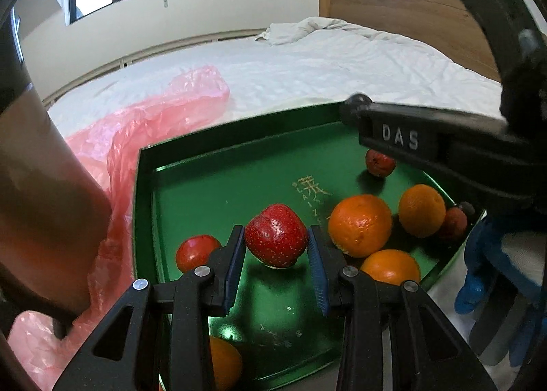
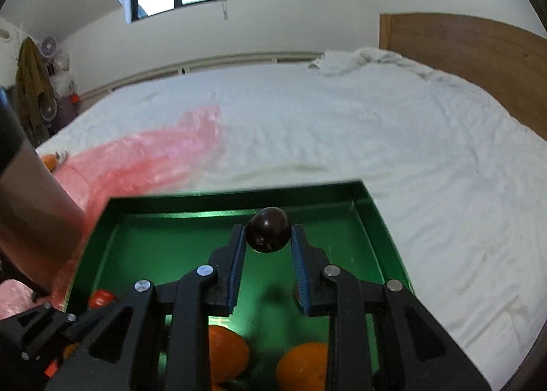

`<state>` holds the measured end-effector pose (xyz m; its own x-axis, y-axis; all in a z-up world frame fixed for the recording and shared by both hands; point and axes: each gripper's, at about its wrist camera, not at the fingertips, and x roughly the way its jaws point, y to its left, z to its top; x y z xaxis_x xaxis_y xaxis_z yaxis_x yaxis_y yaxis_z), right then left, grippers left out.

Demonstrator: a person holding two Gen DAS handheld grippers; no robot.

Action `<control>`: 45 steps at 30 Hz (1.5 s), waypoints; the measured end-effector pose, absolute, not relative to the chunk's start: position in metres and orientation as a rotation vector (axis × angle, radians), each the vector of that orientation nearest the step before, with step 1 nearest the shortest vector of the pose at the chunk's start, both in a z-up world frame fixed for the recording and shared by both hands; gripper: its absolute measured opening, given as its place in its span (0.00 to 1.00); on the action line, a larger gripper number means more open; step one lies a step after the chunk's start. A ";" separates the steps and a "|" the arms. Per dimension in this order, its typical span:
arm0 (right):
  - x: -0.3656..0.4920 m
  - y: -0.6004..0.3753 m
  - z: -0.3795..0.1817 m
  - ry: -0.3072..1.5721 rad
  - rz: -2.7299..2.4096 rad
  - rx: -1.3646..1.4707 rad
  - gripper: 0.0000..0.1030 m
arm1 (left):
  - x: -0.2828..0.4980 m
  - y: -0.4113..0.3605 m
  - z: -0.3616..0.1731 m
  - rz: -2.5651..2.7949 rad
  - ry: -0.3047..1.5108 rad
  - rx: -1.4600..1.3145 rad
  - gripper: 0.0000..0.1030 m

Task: Organize fruits
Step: 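Carry the apple and plum into the green tray and open both tools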

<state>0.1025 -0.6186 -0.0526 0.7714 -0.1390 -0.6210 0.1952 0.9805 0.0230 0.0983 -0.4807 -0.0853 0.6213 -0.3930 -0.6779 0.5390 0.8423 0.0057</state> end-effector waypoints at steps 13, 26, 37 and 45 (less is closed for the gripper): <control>0.103 -0.624 -0.080 0.691 -0.204 0.104 0.44 | 0.104 -0.477 -0.102 -0.557 0.752 0.195 0.31; 0.094 -0.626 -0.083 0.642 -0.189 0.128 0.46 | 0.098 -0.483 -0.107 -0.536 0.726 0.244 0.32; 0.090 -0.625 -0.076 0.600 -0.176 0.141 1.00 | 0.091 -0.489 -0.101 -0.511 0.704 0.264 0.45; 0.081 -0.620 -0.060 0.543 -0.171 0.140 1.00 | 0.071 -0.484 -0.072 -0.503 0.650 0.279 0.63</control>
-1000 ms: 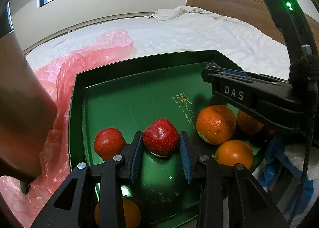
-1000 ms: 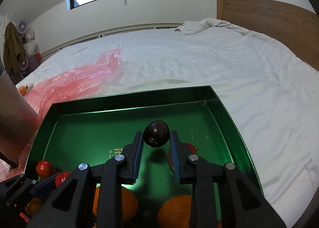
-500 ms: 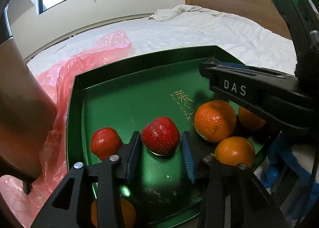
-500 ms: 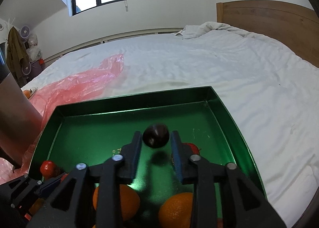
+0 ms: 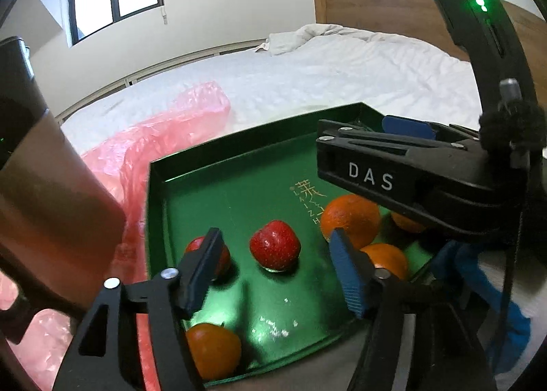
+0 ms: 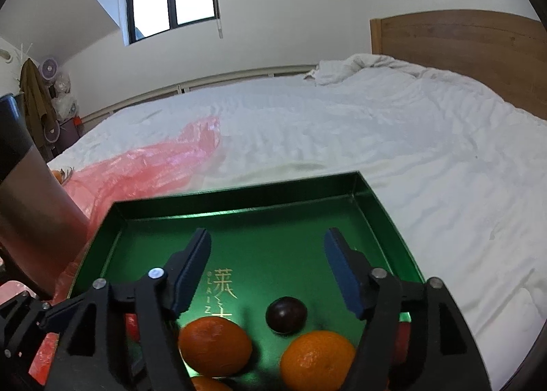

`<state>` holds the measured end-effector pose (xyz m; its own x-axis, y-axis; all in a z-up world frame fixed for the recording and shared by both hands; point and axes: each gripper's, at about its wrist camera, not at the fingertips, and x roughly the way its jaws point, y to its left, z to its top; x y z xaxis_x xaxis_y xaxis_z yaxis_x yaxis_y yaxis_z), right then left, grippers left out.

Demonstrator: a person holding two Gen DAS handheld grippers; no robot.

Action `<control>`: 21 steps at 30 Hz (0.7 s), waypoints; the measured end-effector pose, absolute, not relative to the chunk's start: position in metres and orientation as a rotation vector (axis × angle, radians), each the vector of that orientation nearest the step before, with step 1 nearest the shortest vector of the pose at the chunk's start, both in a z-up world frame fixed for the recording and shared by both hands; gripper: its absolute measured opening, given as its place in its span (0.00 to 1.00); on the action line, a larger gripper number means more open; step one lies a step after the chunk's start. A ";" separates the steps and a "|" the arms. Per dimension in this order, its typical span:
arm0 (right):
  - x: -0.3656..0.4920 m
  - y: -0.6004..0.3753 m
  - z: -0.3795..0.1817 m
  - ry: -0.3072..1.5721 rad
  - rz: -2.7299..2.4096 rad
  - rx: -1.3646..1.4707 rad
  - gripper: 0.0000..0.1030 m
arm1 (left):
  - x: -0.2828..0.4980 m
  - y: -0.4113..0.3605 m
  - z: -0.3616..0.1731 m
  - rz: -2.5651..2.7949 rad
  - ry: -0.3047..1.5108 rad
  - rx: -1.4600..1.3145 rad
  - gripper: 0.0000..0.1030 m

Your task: Organize fruits

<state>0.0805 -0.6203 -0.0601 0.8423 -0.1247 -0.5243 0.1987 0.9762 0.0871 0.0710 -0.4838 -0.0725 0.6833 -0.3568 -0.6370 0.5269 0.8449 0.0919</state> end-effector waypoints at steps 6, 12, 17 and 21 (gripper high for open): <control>0.068 -0.606 -0.043 0.507 -0.189 0.107 1.00 | 0.060 -0.462 -0.052 -0.487 0.654 0.242 0.74; 0.052 -0.594 -0.040 0.539 -0.223 0.126 1.00 | 0.047 -0.435 -0.035 -0.475 0.671 0.195 0.76; 0.035 -0.576 -0.040 0.599 -0.222 0.116 1.00 | 0.022 -0.411 -0.024 -0.466 0.665 0.217 0.84; 0.016 -0.554 -0.035 0.642 -0.208 0.103 1.00 | 0.005 -0.386 -0.018 -0.444 0.683 0.218 0.84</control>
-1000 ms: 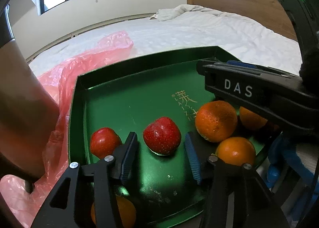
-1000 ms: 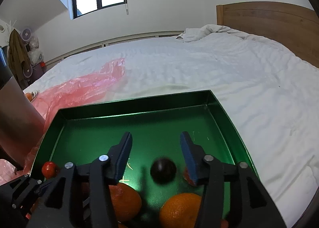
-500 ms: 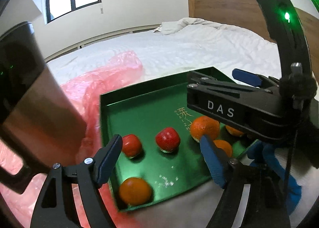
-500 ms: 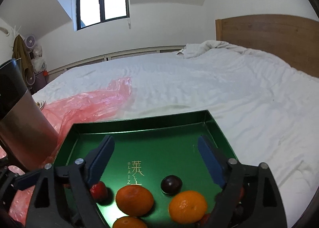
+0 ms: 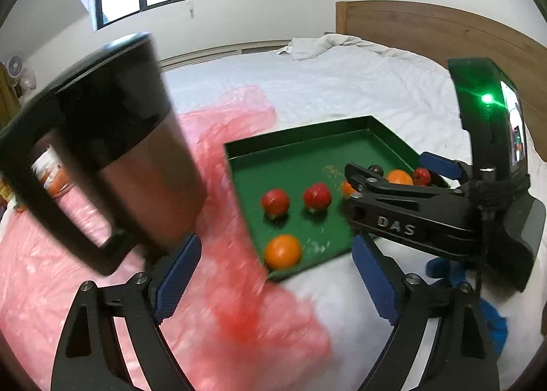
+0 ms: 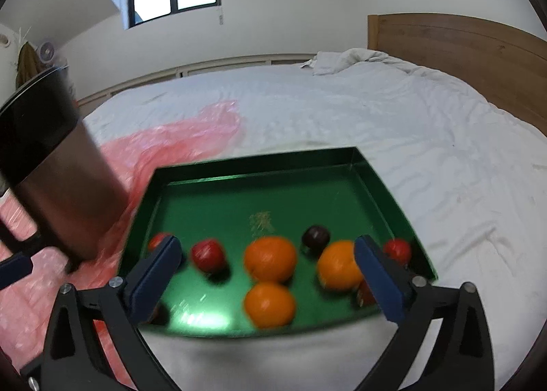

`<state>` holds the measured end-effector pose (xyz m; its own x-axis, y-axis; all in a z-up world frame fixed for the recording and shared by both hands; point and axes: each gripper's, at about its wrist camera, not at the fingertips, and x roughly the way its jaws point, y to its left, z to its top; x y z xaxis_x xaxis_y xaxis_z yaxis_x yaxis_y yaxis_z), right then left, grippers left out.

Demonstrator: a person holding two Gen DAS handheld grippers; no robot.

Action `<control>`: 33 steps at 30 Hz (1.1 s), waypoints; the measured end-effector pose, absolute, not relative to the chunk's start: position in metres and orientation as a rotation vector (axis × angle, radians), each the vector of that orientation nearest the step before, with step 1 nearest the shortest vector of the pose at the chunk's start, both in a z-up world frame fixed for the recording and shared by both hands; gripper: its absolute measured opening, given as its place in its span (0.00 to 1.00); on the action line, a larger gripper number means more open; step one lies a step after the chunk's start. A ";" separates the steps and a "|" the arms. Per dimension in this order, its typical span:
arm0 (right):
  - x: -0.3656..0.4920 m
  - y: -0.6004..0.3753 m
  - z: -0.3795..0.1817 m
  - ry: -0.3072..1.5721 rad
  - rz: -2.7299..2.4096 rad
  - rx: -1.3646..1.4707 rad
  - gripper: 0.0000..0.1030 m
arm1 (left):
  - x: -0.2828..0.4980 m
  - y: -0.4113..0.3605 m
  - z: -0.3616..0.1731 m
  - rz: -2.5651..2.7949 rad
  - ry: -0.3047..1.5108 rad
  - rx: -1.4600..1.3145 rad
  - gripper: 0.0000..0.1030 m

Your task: Organize fruits

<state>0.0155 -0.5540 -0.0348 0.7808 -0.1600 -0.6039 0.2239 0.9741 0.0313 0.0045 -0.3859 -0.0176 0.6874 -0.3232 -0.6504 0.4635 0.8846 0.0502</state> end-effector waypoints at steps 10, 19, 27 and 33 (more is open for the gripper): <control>-0.024 -0.491 -0.005 0.667 -0.151 0.022 1.00 | -0.017 -0.314 0.005 -0.332 0.696 0.177 0.88; -0.063 -0.445 0.009 0.696 -0.108 0.057 1.00 | -0.032 -0.248 0.012 -0.250 0.707 0.151 0.88; -0.094 -0.399 0.033 0.636 -0.087 0.002 1.00 | -0.047 -0.201 0.028 -0.227 0.653 0.097 0.88; -0.114 -0.368 0.045 0.561 -0.122 -0.101 1.00 | -0.057 -0.177 0.031 -0.199 0.646 0.090 0.93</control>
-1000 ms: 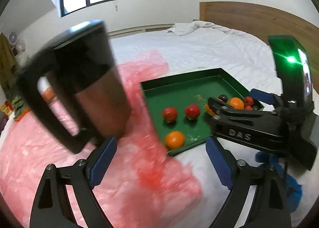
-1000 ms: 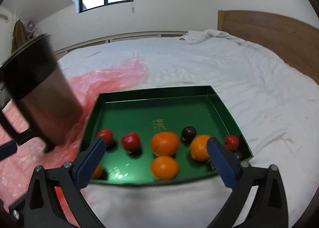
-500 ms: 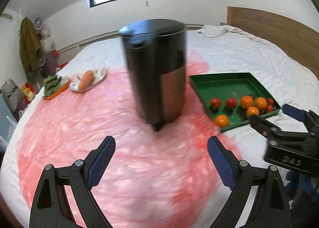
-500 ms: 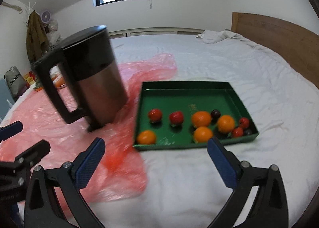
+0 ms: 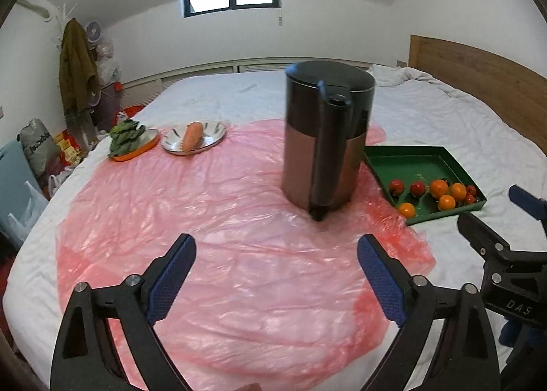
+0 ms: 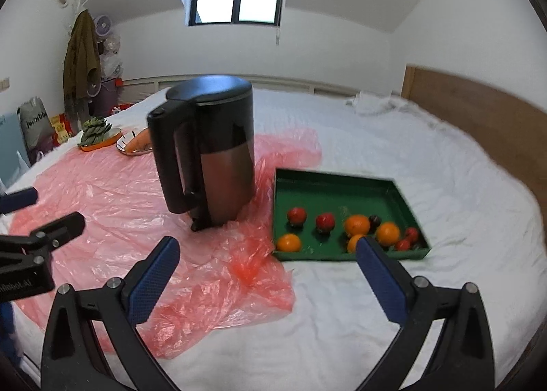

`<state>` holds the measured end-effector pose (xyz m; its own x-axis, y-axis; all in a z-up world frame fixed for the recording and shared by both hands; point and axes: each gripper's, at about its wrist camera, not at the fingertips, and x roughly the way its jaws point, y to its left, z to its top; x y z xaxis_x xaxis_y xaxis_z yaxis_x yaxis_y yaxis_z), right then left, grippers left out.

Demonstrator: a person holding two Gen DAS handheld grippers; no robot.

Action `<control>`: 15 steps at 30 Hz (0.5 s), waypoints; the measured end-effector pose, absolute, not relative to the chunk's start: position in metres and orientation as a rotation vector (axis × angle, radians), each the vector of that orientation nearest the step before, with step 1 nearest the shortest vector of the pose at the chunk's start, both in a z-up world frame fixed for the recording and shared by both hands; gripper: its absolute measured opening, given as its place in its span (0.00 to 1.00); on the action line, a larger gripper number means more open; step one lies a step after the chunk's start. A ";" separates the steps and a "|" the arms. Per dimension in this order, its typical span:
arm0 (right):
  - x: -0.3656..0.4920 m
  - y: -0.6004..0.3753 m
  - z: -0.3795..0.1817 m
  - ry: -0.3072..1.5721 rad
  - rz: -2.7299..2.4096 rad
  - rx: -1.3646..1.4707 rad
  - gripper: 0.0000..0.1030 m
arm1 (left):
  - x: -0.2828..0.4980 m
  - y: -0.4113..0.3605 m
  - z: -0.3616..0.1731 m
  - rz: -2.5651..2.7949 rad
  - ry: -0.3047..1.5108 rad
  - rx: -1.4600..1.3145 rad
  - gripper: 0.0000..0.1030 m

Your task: Organize fruits

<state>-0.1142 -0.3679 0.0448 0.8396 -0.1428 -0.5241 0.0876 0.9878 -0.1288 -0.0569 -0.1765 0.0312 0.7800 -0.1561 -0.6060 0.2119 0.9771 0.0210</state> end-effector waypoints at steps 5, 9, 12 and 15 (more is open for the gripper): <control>-0.125 -0.356 0.049 0.539 -0.122 -0.122 1.00 | -0.067 -0.159 0.035 -0.208 0.641 0.062 0.98; -0.135 -0.352 0.052 0.510 -0.145 -0.122 1.00 | -0.077 -0.152 0.039 -0.219 0.631 0.072 0.98; -0.140 -0.351 0.053 0.523 -0.158 -0.111 1.00 | -0.083 -0.149 0.040 -0.235 0.629 0.081 0.98; -0.145 -0.352 0.054 0.533 -0.164 -0.090 1.00 | -0.089 -0.147 0.041 -0.235 0.624 0.090 0.98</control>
